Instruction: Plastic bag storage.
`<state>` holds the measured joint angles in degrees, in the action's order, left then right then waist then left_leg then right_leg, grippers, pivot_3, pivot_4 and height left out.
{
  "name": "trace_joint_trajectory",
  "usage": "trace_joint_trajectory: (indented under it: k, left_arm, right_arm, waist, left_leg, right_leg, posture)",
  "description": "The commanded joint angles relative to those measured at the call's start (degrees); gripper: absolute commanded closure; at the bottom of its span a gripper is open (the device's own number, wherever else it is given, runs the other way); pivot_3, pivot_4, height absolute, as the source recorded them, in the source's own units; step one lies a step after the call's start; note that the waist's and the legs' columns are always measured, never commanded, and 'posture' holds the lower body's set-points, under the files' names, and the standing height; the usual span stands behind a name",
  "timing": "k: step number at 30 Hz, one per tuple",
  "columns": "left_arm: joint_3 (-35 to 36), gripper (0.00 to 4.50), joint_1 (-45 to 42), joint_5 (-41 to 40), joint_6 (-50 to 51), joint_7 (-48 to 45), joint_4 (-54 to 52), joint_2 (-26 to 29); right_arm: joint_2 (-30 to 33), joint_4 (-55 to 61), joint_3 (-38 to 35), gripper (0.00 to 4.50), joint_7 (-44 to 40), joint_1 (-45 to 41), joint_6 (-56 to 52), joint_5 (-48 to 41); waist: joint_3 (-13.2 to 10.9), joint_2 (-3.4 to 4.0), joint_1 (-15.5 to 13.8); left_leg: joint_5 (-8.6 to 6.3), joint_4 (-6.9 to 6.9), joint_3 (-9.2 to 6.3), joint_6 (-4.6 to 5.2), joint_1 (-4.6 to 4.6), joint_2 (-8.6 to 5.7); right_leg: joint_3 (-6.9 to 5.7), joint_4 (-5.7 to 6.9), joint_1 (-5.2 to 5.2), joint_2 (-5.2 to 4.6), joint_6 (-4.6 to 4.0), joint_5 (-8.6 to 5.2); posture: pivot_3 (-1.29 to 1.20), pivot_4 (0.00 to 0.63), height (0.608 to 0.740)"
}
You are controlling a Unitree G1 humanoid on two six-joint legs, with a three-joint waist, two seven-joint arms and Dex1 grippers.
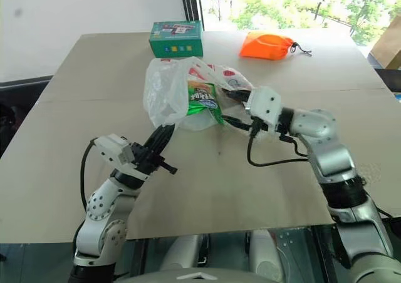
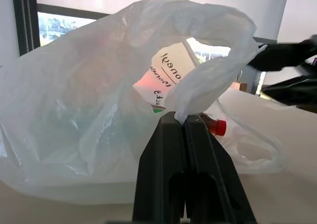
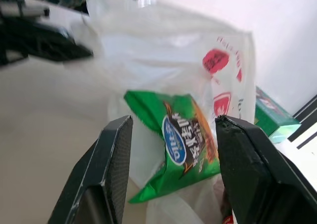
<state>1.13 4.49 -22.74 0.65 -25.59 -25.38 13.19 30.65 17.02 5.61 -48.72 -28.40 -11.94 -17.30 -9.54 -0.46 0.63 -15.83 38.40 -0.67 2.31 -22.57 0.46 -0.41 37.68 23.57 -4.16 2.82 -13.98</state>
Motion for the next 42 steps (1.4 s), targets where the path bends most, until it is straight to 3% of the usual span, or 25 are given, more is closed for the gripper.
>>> trace_joint_trajectory:
  k: [1,3,4,8,12,19,26,29,34,35,41,42]
  left_arm:
    - [0.57,4.50,0.16,-1.16,0.68,0.10,-1.00,0.17]
    - [0.85,4.50,0.68,-1.24,0.50,-0.36,-1.35,0.42]
    - [0.85,4.24,0.98,-1.41,0.62,-0.79,-1.48,0.70]
    - [-0.30,2.93,3.27,-0.02,0.29,-2.58,-2.96,2.48]
    - [-2.22,1.52,3.27,4.90,-0.74,-1.35,-4.60,3.22]
    - [-5.54,1.52,1.20,9.18,2.90,-0.38,-6.98,5.03]
    - [-5.00,1.52,3.86,8.57,4.55,0.93,-7.30,4.45]
    - [-3.76,2.29,3.75,6.57,4.66,1.21,-8.20,3.93]
    - [-2.31,4.38,3.16,5.46,4.67,1.44,-8.30,3.67]
    - [-2.12,4.48,3.05,5.28,4.75,1.52,-8.28,3.59]
    - [0.88,4.50,-1.83,2.90,5.81,1.70,-7.05,4.02]
    - [1.57,4.50,-4.20,2.35,6.37,1.61,-6.22,4.26]
  right_arm:
    - [-0.38,5.35,-6.49,1.84,8.53,5.01,-8.21,-1.71]
    - [-0.74,6.73,-8.30,1.84,12.01,7.37,-12.31,-2.10]
    - [-1.33,7.60,-9.32,1.81,14.04,8.90,-15.64,-3.17]
    - [-4.84,9.16,-10.20,1.79,21.30,14.88,-25.87,-4.70]
    - [-9.01,4.79,-9.78,1.79,26.58,13.85,-28.02,-3.08]
    - [-14.74,-3.69,-10.67,1.79,32.34,11.56,-27.28,-1.73]
    - [-17.94,-8.66,-11.97,1.79,34.16,9.28,-24.96,-2.13]
    - [-19.09,-8.73,-12.69,1.79,34.73,9.43,-26.22,-2.89]
    - [-20.01,-7.49,-12.47,1.79,35.08,10.92,-26.49,-3.15]
    - [-20.09,-7.54,-12.36,1.79,35.01,10.90,-25.07,-2.77]
    - [-19.51,-3.59,-13.33,4.49,30.00,8.16,-21.84,-7.04]
    - [-19.43,-3.51,-14.29,4.49,29.68,6.39,-22.12,-8.45]
  waist:
    - [0.00,0.00,-0.05]
    - [0.00,0.00,-0.12]
    - [0.00,0.00,-0.14]
    - [0.03,-0.04,0.10]
    - [0.02,-0.02,0.12]
    - [0.02,-0.02,-0.01]
    - [0.02,-0.02,0.15]
    - [0.02,-0.02,0.01]
    - [0.02,-0.01,0.05]
    - [0.02,-0.01,0.08]
    - [0.02,-0.01,0.11]
    - [0.02,-0.01,0.11]
  left_leg:
    - [0.00,0.02,-0.01,0.00,0.01,0.00]
    - [0.01,0.04,-0.01,0.00,0.02,-0.02]
    - [0.01,0.07,0.03,-0.01,0.02,-0.05]
    - [0.01,0.10,0.09,-0.01,0.04,-0.06]
    - [0.01,0.09,0.10,-0.01,0.04,-0.09]
    - [0.01,0.10,0.09,-0.01,0.05,-0.11]
    - [0.01,0.07,0.12,-0.01,0.06,-0.08]
    - [0.01,0.06,0.10,-0.01,0.05,-0.07]
    - [0.01,0.07,0.10,-0.01,0.04,-0.08]
    - [0.01,0.07,0.10,-0.01,0.05,-0.08]
    - [0.01,0.07,0.08,-0.01,0.05,-0.08]
    - [0.01,0.08,0.06,0.00,0.06,-0.09]
  right_leg:
    - [-0.01,0.04,-0.01,0.03,0.00,0.00]
    - [0.01,0.09,-0.01,0.03,-0.01,0.00]
    - [0.05,0.10,-0.01,0.02,-0.01,0.00]
    - [0.13,0.11,-0.01,0.04,-0.01,0.00]
    - [0.13,0.13,0.02,0.08,-0.01,0.00]
    - [0.13,0.12,0.00,0.11,-0.01,0.00]
    - [0.15,0.11,0.02,0.12,0.00,0.00]
    - [0.12,0.12,0.02,0.12,0.00,0.00]
    - [0.12,0.12,0.02,0.10,0.00,0.00]
    - [0.13,0.12,0.02,0.10,0.00,0.00]
    - [0.10,0.14,0.02,0.12,0.00,0.00]
    - [0.09,0.17,0.02,0.13,0.00,0.00]
  posture:
    - [0.00,0.150,0.740]
    - [0.00,0.150,0.740]
    - [0.00,0.150,0.740]
    - [0.00,0.150,0.740]
    - [0.00,0.150,0.740]
    - [0.00,0.150,0.740]
    - [0.00,0.150,0.740]
    - [0.00,0.150,0.740]
    - [0.00,0.150,0.740]
    - [0.00,0.150,0.740]
    - [0.00,0.150,0.740]
    - [0.00,0.150,0.740]
